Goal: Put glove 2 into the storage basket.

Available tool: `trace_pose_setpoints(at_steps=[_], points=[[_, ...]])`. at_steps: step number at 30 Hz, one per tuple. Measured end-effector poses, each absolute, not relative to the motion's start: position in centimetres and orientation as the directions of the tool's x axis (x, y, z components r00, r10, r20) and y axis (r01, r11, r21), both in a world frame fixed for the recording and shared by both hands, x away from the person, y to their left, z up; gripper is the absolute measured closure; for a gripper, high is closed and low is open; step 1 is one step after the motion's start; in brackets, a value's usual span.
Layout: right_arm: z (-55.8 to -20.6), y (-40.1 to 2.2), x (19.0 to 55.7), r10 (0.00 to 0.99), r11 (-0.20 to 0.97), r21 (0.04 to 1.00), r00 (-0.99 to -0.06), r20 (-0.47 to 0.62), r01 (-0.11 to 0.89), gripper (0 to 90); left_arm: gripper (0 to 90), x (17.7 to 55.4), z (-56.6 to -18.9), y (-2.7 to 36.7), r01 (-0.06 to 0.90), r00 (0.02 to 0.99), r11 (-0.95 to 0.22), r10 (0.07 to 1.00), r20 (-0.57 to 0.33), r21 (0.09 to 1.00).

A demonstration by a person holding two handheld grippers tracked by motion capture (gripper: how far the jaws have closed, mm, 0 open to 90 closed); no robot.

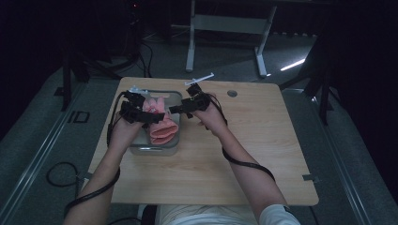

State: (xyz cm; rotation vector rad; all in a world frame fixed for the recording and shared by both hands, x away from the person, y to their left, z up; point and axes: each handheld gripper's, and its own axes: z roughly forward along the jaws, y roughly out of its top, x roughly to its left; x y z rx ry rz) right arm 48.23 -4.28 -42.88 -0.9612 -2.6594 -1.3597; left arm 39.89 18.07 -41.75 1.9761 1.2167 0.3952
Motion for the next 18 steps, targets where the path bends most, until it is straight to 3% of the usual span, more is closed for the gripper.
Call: trace_pose_setpoints(at_steps=[6, 18], points=[[-43.2, -6.1, 47.0, 0.506, 0.452, 0.75, -0.831, 0.231, 0.483, 15.3, 1.1, 38.9, -41.5, 16.3, 0.583, 0.542, -0.26, 0.83, -0.13, 0.77], [-44.2, -10.4, 46.4, 0.54, 0.452, 0.754, -0.819, 0.194, 0.477, 15.5, 1.2, 37.0, -41.4, 12.7, 0.499, 0.643, -0.32, 0.759, -0.096, 0.805]])
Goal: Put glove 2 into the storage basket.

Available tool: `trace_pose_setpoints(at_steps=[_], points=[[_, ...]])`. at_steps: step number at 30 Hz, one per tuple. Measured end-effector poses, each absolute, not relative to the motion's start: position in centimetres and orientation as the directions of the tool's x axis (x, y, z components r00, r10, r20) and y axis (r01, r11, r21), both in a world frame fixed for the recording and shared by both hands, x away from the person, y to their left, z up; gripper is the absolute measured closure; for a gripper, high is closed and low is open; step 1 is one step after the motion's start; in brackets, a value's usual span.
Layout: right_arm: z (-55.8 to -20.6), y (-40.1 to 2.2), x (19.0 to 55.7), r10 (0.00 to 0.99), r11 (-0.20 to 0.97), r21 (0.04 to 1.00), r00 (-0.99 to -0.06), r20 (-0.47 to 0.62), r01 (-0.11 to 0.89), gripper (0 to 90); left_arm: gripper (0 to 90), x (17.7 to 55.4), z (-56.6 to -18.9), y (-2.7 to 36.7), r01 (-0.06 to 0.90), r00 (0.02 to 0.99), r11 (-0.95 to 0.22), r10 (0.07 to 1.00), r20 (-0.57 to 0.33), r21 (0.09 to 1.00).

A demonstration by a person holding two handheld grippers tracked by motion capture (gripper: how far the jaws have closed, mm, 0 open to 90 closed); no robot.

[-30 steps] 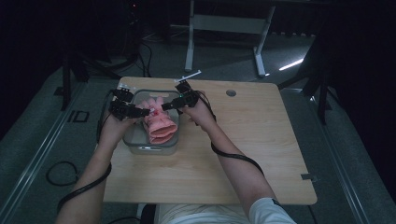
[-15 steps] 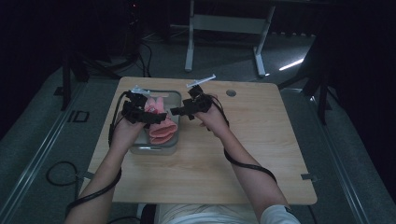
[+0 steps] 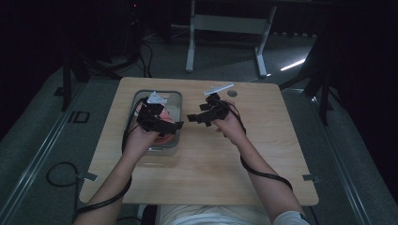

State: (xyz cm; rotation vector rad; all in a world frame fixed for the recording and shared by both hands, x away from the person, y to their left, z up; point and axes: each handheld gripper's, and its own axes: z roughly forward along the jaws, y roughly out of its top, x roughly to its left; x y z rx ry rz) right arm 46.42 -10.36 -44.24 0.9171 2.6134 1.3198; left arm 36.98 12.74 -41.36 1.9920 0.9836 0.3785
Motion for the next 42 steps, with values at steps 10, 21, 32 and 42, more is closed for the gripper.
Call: trace_pose_setpoints(at_steps=[10, 21, 32, 42], points=[[-45.7, -13.2, 45.5, 0.552, 0.451, 0.76, -0.815, 0.173, 0.467, 15.4, 1.2, 35.8, -42.4, 8.8, 0.443, 0.704, -0.391, 0.708, -0.043, 0.807], [-47.2, -15.7, 44.5, 0.565, 0.448, 0.766, -0.81, 0.156, 0.46, 15.1, 1.2, 35.0, -43.7, 5.5, 0.366, 0.78, -0.47, 0.626, 0.011, 0.804], [-49.2, -17.7, 43.4, 0.573, 0.458, 0.764, -0.808, 0.138, 0.455, 14.9, 1.2, 34.0, -46.0, 3.0, 0.348, 0.821, -0.506, 0.571, 0.004, 0.789], [-51.4, -19.6, 42.3, 0.565, 0.455, 0.777, -0.815, 0.125, 0.435, 14.7, 1.2, 32.9, -48.8, 1.6, 0.304, 0.863, -0.532, 0.505, 0.008, 0.791]])
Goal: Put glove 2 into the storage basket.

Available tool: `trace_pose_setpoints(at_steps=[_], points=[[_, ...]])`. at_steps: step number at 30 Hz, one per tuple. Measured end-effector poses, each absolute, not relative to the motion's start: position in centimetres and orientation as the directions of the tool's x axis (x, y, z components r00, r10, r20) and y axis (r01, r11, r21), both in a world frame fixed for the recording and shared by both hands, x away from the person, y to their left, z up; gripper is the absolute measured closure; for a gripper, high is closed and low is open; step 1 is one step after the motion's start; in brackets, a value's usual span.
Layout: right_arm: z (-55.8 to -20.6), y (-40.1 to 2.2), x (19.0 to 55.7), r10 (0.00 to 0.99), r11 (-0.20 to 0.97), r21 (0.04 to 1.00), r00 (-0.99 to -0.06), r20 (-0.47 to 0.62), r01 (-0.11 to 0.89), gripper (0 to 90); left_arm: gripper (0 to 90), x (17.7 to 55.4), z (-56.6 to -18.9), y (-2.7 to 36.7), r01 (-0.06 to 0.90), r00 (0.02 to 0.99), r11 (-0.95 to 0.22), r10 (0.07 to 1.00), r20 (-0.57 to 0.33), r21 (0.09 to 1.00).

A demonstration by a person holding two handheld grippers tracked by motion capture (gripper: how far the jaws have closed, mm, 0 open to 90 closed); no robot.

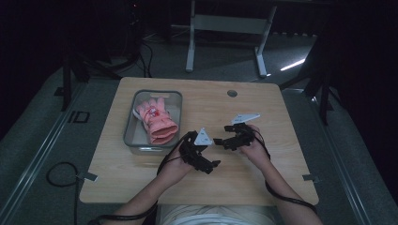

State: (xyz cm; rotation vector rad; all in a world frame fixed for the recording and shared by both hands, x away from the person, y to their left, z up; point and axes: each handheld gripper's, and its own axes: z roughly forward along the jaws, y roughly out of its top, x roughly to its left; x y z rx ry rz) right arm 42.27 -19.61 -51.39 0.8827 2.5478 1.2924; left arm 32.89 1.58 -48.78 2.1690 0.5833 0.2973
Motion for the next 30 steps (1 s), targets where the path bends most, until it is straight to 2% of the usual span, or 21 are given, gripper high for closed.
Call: trace_pose_setpoints(at_steps=[12, 21, 30], points=[[-53.2, -20.8, 41.0, 0.557, 0.471, 0.771, -0.822, 0.115, 0.427, 14.5, 1.2, 32.0, -51.3, 1.0, 0.278, 0.884, -0.55, 0.466, 0.014, 0.788], [-54.2, -21.8, 40.2, 0.568, 0.483, 0.759, -0.816, 0.108, 0.436, 14.8, 1.2, 31.7, -53.0, 1.5, 0.304, 0.883, -0.541, 0.47, -0.018, 0.784], [-55.0, -23.8, 39.3, 0.592, 0.465, 0.794, -0.805, 0.049, 0.39, 14.4, 1.2, 31.0, -54.4, 2.0, 0.3, 0.877, -0.548, 0.48, 0.0, 0.781]])
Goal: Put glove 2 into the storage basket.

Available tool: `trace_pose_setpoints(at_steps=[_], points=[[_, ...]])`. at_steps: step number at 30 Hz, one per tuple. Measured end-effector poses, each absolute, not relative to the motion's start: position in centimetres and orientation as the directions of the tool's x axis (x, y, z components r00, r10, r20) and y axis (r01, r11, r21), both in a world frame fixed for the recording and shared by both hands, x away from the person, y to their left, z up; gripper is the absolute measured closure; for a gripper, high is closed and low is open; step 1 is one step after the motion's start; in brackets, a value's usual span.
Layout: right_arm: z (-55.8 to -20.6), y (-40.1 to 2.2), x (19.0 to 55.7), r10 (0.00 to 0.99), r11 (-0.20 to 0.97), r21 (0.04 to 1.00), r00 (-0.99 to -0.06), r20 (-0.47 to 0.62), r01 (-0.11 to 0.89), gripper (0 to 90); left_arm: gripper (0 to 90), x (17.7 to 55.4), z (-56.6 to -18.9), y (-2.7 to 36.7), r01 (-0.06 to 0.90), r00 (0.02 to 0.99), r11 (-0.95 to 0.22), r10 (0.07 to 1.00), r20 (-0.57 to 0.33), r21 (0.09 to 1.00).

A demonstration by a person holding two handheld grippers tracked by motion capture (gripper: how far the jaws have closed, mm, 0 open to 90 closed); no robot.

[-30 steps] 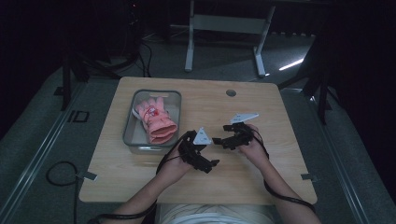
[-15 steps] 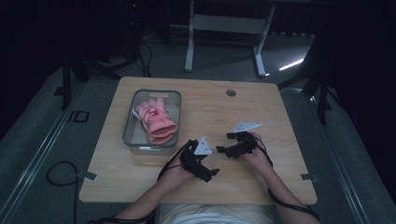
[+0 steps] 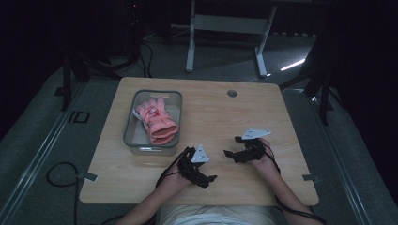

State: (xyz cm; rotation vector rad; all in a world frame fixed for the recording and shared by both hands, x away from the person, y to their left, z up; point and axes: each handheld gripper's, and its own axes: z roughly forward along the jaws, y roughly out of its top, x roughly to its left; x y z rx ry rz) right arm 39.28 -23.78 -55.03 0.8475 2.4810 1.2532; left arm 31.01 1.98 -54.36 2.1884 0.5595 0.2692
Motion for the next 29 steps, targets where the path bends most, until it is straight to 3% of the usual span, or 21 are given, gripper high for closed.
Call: trace_pose_setpoints(at_steps=[29], points=[[-56.2, -25.9, 39.0, 0.623, 0.455, 0.796, -0.781, 0.037, 0.4, 14.2, 1.2, 30.7, -55.8, 2.7, 0.305, 0.869, -0.54, 0.494, 0.002, 0.785]])
